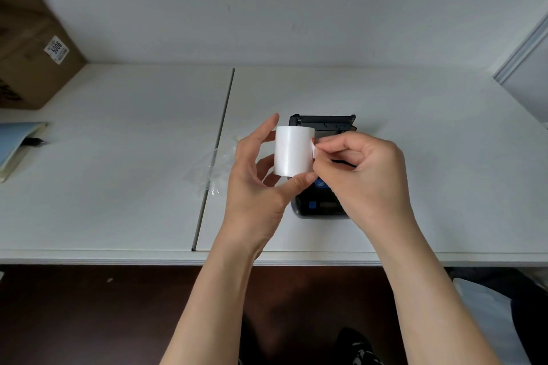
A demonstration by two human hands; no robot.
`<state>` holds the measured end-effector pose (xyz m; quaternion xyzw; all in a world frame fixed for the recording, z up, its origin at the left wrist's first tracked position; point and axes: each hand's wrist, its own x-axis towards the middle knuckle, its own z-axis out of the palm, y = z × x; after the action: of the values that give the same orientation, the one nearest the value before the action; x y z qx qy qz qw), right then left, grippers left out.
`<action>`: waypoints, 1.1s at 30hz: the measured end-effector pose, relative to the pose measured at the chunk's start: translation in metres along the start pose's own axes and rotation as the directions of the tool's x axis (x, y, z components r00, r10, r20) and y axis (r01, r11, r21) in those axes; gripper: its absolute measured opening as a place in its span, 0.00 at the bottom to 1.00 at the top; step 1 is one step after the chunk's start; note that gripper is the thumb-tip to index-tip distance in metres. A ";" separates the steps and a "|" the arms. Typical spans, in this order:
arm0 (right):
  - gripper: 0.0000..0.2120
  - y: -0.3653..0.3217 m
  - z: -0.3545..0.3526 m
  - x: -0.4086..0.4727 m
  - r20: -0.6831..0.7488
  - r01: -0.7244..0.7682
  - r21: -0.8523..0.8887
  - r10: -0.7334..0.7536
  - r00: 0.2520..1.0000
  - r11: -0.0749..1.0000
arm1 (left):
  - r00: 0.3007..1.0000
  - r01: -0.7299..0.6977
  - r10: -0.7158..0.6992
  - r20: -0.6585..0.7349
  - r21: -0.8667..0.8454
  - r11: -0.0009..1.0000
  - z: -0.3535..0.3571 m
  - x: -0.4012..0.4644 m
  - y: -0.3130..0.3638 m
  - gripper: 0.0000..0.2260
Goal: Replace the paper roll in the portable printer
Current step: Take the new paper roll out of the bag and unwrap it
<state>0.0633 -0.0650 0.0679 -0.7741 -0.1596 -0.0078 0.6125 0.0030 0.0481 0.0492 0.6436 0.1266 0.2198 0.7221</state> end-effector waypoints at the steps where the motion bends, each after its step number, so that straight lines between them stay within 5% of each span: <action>1: 0.07 0.000 0.000 0.000 -0.003 -0.006 -0.010 0.006 1.000 1.000 | 1.000 -0.003 0.003 0.001 0.005 1.000 0.001 0.000 0.000 0.36; 9: 0.04 0.004 -0.003 0.003 -0.013 -0.160 0.049 0.161 0.987 0.986 | 0.994 0.107 -0.104 0.029 -0.094 0.990 -0.002 0.002 -0.002 0.33; 14: 0.06 0.005 -0.007 0.006 0.075 -0.287 0.248 0.277 0.958 0.925 | 0.979 0.191 -0.204 -0.022 -0.264 0.945 -0.002 0.003 -0.002 0.19; 17: 0.05 0.008 -0.011 0.007 0.118 -0.326 0.219 0.307 0.944 0.920 | 0.967 0.227 -0.253 -0.026 -0.363 0.904 0.000 0.004 0.001 0.11; 23: 0.16 0.010 -0.029 0.008 0.163 -0.177 0.168 0.150 0.975 0.970 | 0.962 0.252 -0.272 -0.019 -0.312 0.916 0.006 0.006 -0.001 0.12; 28: 0.19 0.015 -0.039 0.009 0.348 -0.172 0.259 0.074 0.934 0.950 | 0.958 0.281 -0.288 0.006 -0.234 0.931 0.009 0.003 0.000 0.12; 33: 0.23 0.023 -0.043 0.007 0.418 -0.147 0.182 0.059 0.907 0.972 | 0.954 0.298 -0.301 0.012 -0.192 0.935 0.012 0.003 -0.001 0.21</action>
<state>0.0836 -0.1087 0.0585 -0.6972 -0.2428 0.2038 0.6430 0.0112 0.0387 0.0500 0.5424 0.2076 0.1240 0.8045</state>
